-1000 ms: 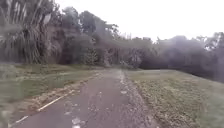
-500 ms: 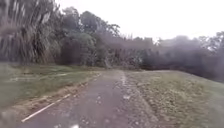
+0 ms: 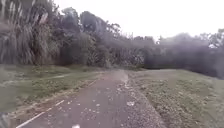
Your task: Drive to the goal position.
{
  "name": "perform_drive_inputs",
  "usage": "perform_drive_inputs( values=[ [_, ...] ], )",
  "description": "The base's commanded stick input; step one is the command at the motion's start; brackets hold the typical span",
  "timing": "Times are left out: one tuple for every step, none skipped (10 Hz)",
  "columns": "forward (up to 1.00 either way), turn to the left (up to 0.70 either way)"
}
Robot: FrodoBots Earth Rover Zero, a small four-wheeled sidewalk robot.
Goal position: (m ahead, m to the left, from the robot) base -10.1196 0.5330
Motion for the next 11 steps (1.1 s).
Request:
perform_drive_inputs(
  values=[
    [0.6, 0.01],
    [0.6, 0.01],
    [0.6, 0.01],
    [0.6, 0.01],
    [0.6, 0.01],
    [0.6, 0.01],
    [0.6, 0.01],
    [0.6, 0.01],
    [0.0, 0.0],
    [0.0, 0.0],
    [0.0, 0.0]
  ],
)
